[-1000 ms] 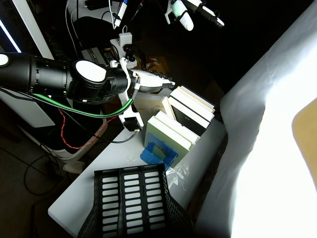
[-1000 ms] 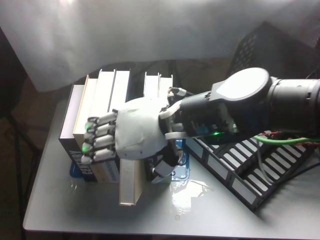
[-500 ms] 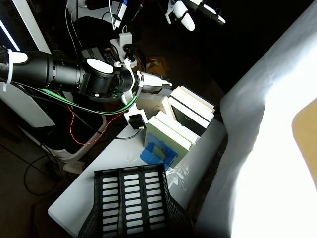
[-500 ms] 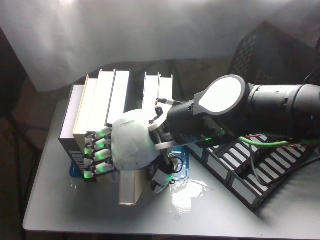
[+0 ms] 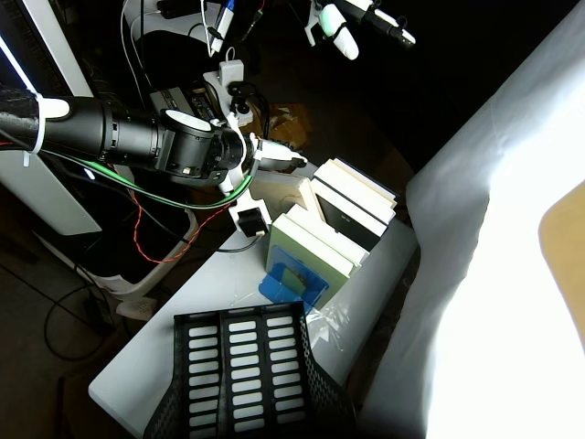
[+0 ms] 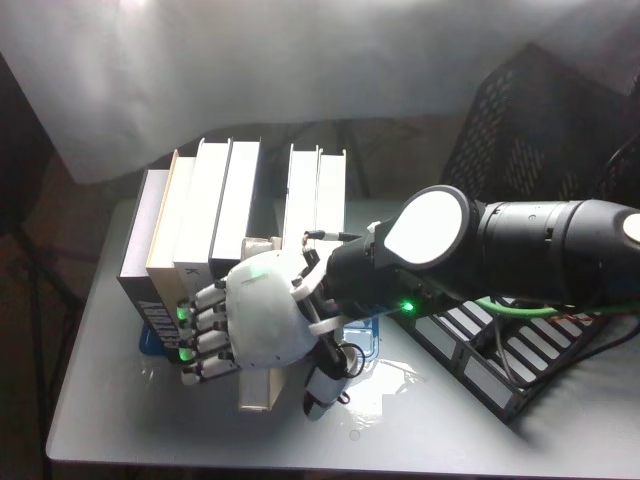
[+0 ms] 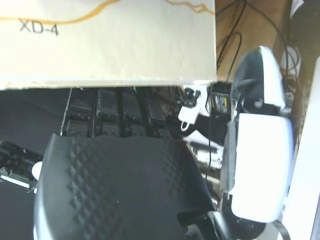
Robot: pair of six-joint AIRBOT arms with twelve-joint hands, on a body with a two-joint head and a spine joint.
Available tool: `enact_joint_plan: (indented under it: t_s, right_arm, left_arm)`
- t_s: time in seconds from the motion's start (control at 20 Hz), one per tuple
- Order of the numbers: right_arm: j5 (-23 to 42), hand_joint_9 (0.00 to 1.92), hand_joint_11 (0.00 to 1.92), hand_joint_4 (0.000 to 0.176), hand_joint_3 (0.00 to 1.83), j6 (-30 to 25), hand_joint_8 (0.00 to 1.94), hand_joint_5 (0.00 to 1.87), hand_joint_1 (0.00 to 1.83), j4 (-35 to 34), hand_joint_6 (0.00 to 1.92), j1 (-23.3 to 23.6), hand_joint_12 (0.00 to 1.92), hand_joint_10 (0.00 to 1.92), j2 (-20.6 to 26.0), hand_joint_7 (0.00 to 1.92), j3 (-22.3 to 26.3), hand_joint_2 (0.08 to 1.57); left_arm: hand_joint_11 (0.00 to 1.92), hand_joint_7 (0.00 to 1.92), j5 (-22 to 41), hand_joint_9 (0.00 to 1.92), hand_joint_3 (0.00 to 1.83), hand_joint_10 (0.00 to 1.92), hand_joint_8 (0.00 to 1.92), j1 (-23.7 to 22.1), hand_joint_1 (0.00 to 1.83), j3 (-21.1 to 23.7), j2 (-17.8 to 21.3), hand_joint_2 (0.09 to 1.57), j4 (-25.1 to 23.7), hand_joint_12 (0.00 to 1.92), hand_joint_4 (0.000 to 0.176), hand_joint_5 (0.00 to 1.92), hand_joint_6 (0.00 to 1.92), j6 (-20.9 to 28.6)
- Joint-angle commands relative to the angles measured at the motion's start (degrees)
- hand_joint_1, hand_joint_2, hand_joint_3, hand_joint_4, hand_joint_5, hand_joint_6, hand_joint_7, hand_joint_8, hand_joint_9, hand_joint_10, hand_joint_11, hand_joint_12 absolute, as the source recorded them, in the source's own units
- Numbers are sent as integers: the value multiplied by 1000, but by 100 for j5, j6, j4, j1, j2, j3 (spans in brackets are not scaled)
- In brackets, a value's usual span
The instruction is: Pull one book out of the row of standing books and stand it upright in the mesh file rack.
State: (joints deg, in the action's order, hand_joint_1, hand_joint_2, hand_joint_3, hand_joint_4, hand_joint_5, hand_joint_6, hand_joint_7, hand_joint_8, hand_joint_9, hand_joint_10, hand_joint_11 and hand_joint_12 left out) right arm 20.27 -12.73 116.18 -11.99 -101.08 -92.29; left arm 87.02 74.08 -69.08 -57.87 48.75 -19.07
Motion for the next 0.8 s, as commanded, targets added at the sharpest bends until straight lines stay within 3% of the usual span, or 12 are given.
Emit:
enact_joint_plan:
  t_s: [0.0, 0.4, 0.5, 0.6, 0.75]
  right_arm:
    - [-103, 0, 0, 0, 0, 20, 0, 0, 771, -90, 0, 20, 0, 0, 21, 0, -5, 975]
    - [-289, 0, 0, 0, 0, 20, 0, 0, 996, 233, 0, 8, 0, 0, 7, 0, -39, 882]
    - [-343, 0, 0, 0, 0, 20, 0, 0, 907, 283, 0, 5, 0, 0, 7, 0, -55, 925]
    - [-419, 0, 0, 0, 0, 20, 0, 1, 1038, 369, 1, -1, 0, 0, 8, 0, -57, 907]
    - [-477, 0, 0, 0, 8, 20, 0, 0, 951, 404, 0, -10, 0, 0, 8, 0, -69, 995]
  left_arm:
    - [0, 0, 731, 0, 0, 0, 0, 18, 408, -46, 15, 1280, 165, 0, 0, 0, 0, 31]
    - [0, 0, 737, 0, 0, 0, 0, 19, 445, -40, 11, 1277, 146, 0, 0, 0, 0, 31]
    - [0, 0, 739, 0, 0, 0, 0, 19, 446, -36, 11, 1275, 139, 0, 0, 0, 0, 31]
    - [0, 0, 742, 0, 0, 0, 0, 21, 429, -31, 12, 1279, 138, 0, 0, 0, 0, 31]
    - [0, 0, 744, 0, 1, 0, 0, 21, 399, -25, 12, 1284, 119, 0, 0, 0, 0, 31]
